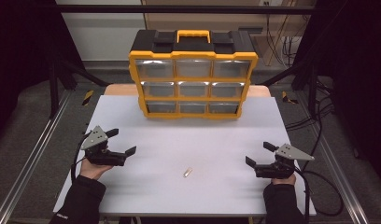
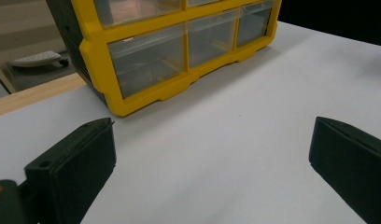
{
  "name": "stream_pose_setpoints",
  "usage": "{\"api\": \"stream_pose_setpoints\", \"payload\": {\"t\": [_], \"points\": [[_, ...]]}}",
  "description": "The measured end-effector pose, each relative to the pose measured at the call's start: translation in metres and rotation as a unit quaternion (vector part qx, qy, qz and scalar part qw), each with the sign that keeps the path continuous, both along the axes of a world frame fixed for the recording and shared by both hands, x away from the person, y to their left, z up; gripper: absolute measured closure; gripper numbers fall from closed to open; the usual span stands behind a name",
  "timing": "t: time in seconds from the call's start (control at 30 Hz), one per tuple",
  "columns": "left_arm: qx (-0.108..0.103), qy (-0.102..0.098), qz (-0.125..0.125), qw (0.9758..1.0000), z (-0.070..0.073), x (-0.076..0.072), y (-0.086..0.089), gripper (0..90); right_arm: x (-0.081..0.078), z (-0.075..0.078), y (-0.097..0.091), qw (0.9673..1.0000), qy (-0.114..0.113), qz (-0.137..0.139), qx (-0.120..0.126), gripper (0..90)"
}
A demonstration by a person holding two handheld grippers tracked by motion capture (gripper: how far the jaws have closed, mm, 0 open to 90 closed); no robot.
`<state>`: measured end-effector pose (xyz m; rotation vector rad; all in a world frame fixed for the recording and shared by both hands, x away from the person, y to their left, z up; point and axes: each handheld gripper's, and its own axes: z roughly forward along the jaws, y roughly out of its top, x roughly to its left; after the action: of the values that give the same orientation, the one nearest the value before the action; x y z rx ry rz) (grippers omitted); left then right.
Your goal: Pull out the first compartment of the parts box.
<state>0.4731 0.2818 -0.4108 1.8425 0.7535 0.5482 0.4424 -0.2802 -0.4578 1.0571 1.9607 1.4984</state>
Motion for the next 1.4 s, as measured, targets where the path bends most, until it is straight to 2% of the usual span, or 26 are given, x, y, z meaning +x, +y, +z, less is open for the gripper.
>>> {"api": "stream_pose_setpoints", "payload": {"t": [0.53, 1.4], "points": [[0.014, -0.009, -0.004, 0.9999, 0.014, 0.008, -0.007, 0.2, 0.000, 0.000, 0.000, 1.0000, 0.001, 0.000, -0.002, 2.1], [0.048, -0.020, -0.015, 0.9985, 0.035, 0.018, -0.020, 0.1, 0.000, 0.000, 0.000, 1.0000, 0.001, 0.001, -0.004, 2.0]]}}
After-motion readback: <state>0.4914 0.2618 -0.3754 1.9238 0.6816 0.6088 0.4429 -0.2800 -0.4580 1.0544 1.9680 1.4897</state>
